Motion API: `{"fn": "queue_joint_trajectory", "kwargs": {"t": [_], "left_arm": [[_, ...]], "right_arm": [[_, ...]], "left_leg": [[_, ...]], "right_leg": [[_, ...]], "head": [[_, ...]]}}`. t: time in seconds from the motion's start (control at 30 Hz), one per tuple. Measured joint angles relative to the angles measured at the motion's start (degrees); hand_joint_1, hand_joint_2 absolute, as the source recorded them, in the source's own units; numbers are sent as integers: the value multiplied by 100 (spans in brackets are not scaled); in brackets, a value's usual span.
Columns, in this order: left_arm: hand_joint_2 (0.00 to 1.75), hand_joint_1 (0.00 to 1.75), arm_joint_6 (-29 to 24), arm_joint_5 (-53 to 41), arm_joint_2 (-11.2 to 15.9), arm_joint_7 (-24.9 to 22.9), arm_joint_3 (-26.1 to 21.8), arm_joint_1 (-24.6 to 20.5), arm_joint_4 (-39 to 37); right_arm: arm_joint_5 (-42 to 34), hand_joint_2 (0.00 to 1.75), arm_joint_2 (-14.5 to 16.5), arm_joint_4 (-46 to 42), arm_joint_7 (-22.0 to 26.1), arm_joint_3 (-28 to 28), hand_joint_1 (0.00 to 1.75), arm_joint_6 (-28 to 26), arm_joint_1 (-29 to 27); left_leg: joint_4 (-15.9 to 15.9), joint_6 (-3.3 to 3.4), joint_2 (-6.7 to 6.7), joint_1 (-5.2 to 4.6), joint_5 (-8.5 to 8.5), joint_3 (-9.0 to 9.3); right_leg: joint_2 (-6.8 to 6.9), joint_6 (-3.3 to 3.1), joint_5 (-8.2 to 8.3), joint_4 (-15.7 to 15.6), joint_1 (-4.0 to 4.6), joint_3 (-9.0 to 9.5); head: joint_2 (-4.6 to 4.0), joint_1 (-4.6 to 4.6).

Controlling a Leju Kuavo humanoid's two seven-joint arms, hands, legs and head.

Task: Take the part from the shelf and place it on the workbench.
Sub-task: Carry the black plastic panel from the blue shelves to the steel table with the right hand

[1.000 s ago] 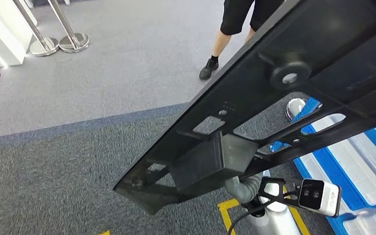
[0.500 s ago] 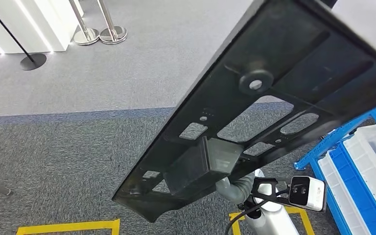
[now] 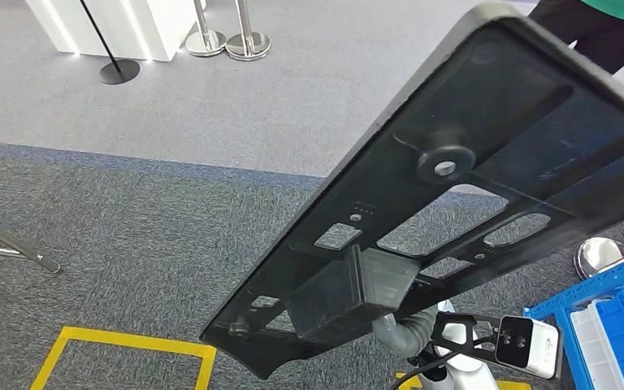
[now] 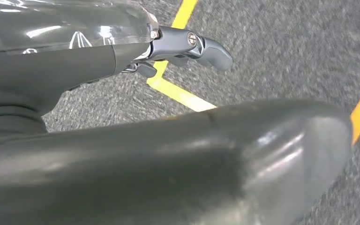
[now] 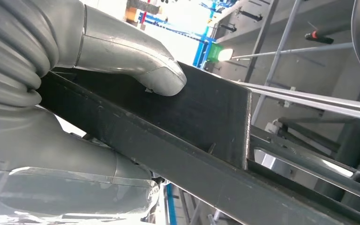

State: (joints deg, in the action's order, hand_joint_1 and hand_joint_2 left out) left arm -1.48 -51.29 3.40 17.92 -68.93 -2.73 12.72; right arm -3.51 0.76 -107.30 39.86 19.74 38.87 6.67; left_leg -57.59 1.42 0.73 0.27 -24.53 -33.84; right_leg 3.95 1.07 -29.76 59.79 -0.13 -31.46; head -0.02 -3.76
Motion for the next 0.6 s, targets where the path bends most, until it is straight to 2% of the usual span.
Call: {"fn": "queue_joint_trajectory", "kwargs": {"t": [0.07,0.1,0.13,0.17,0.2,0.23,0.3,0.37,0.43,0.47,0.5,0.57,0.6], "left_arm": [[0,0,13,-12,0,26,-7,-27,0],[0,0,20,-9,1,40,-11,-42,0],[0,0,25,-1,1,52,-15,-49,0],[0,0,28,13,1,64,-20,-51,0],[0,0,28,35,1,74,-28,-52,0],[0,0,28,55,1,80,-36,-57,0],[0,0,32,91,2,84,-55,-72,0],[0,0,45,110,4,75,-73,-72,0],[0,0,57,126,4,51,-103,-51,0],[0,0,60,132,1,37,-123,-41,0],[0,0,62,136,-4,25,-142,-44,0],[0,0,68,138,-16,4,-163,-71,0],[0,0,73,137,-25,-4,-166,-84,0]], "right_arm": [[22,175,-16,-42,1,-51,175,4,-67],[31,175,-27,-49,1,-70,175,4,-99],[37,175,-37,-48,-1,-81,175,3,-123],[45,175,-44,-47,-2,-85,175,-1,-135],[58,175,-48,-47,-2,-87,175,-10,-137],[72,175,-49,-47,-2,-86,175,-21,-134],[108,175,-50,-46,-2,-79,175,-57,-126],[131,175,-50,-42,-2,-50,175,-96,-115],[135,175,-48,-35,-3,1,175,-123,-90],[136,175,-46,-33,-3,33,175,-130,-76],[135,175,-44,-31,-3,65,175,-136,-65],[134,175,-41,-16,-2,111,175,-144,-59],[132,175,-41,-2,-2,123,175,-148,-59]], "left_leg": [[12,42,-112,6,10,8],[8,56,-176,1,10,6],[3,59,-243,-4,8,6],[-4,58,-314,-7,5,8],[-14,55,-389,-8,3,11],[-27,47,-465,-7,-2,15],[-69,11,-617,-11,-21,3],[-92,-50,-726,-8,-29,-33],[-82,-121,-787,14,-21,-64],[-116,-152,-706,18,-49,-81],[-236,-180,-569,19,-132,-135],[-815,-229,-252,25,-465,-401],[-1206,-253,-182,36,-649,-591]], "right_leg": [[-280,30,-336,672,-20,-341],[-338,38,-487,1074,-22,-560],[-362,43,-562,1377,-22,-735],[-371,42,-517,1474,-23,-814],[-385,35,-351,1317,-25,-771],[-422,23,-122,974,-31,-630],[-643,-12,226,202,-50,-294],[-759,-57,290,-100,-46,-165],[-649,-126,311,-138,-26,-150],[-591,-165,325,-173,-23,-130],[-521,-205,337,-209,-24,-107],[-364,-258,336,-245,-13,-75],[-284,-271,328,-245,-4,-72]], "head": [[0,0],[0,1],[0,1],[0,1],[0,1],[0,1],[0,1],[0,1],[0,-1],[0,-1],[0,-1],[0,-1],[0,-1]]}}
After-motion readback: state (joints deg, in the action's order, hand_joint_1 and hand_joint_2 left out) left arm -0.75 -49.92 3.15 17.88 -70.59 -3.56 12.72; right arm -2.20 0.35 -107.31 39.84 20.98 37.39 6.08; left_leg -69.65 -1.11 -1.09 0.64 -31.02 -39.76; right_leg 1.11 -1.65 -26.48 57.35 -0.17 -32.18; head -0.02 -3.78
